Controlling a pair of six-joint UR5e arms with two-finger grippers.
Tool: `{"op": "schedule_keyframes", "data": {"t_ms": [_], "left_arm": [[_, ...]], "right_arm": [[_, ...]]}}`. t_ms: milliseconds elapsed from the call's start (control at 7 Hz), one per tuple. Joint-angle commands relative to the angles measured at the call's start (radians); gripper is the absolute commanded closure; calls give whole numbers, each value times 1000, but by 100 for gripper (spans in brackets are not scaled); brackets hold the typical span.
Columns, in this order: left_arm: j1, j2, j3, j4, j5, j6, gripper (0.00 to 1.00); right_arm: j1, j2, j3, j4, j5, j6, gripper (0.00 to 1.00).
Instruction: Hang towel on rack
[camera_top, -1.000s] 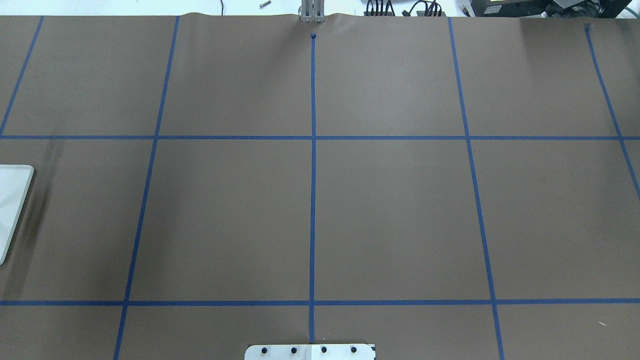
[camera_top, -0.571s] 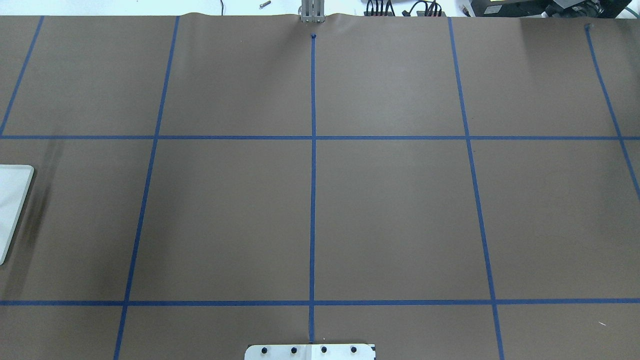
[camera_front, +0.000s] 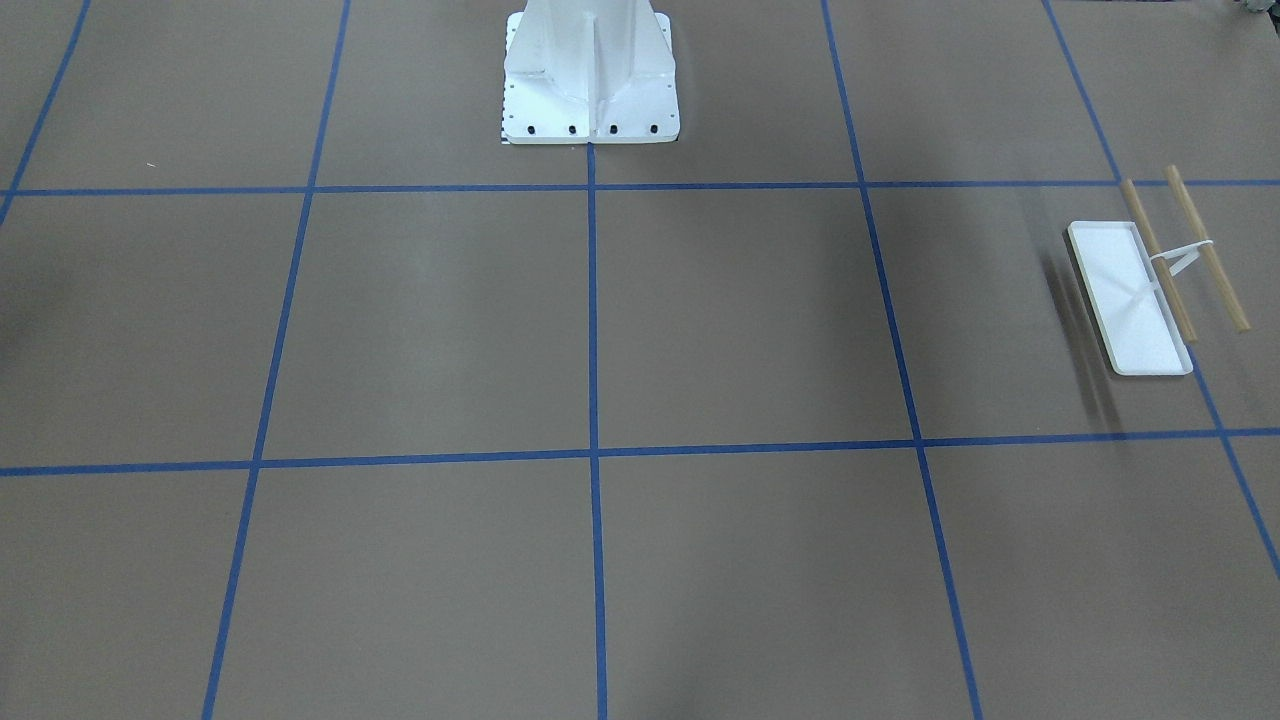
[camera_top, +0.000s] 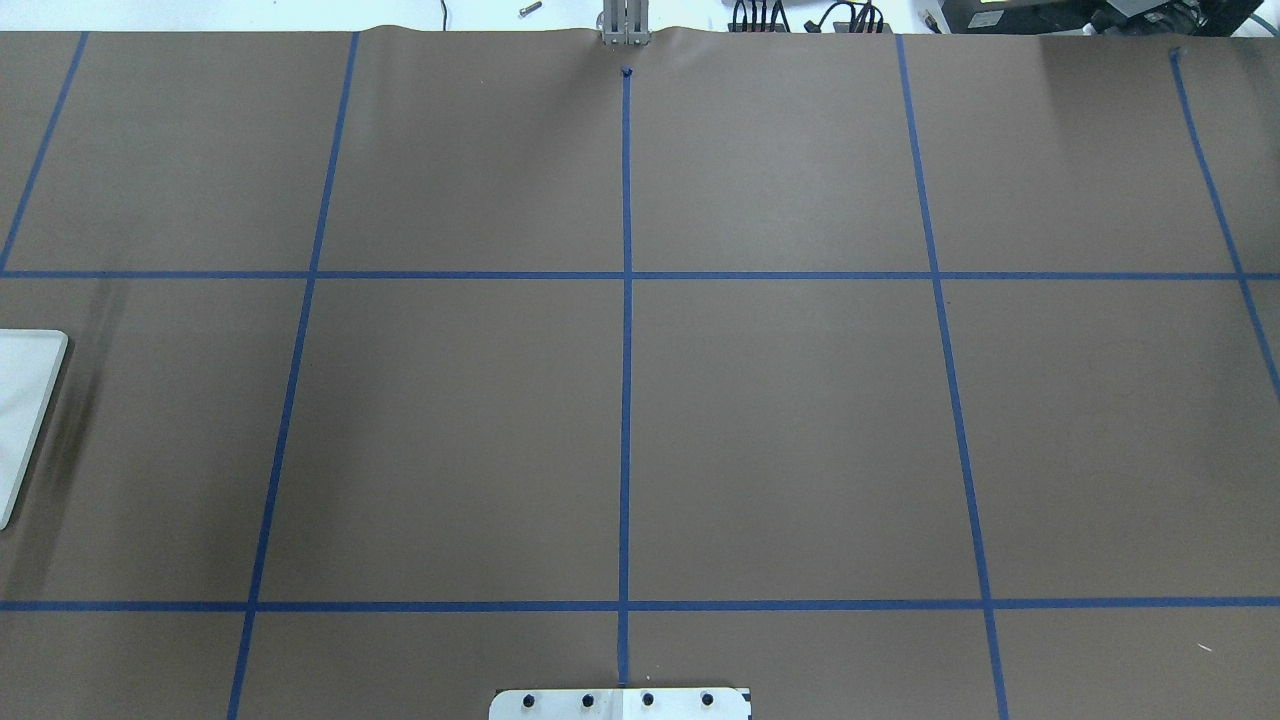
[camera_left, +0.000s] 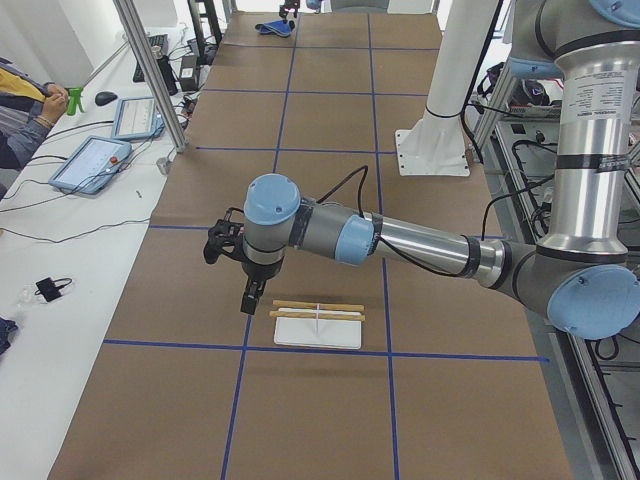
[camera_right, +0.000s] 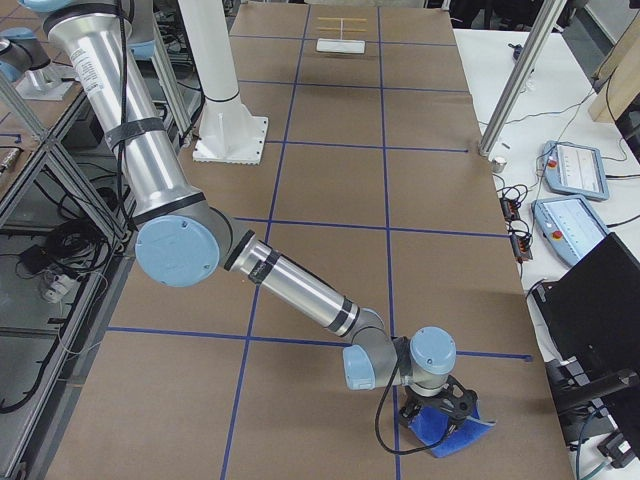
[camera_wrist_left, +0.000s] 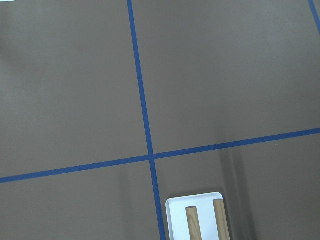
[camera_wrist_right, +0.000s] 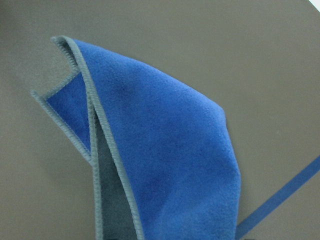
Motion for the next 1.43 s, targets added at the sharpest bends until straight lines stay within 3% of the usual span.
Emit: {"op": "schedule_keyframes", "data": {"t_ms": [0,143,286,429,571,714,1286], "left_arm": [[0,0,-17,-1,20,-2,2],[0,0,-21,1,22,-2,2],[1,0,-22,1,22,-2,2],[0,0,-23,1,22,-2,2],[0,0,-23,1,28,-2,2],[0,0,-25,1,37,-2,2],[1,1,-29,1,35,-16,2]], "right_arm": [[0,-2,-13,3,-1,6,12],[0,-2,-13,3,-2,6,14],[0,-2,-17,3,-8,6,21],[0,-2,-20,3,-8,7,43],[0,1,-29,1,-9,13,83],[0,1,-32,12,-5,12,100],[35,7,-38,44,14,3,100]]}}
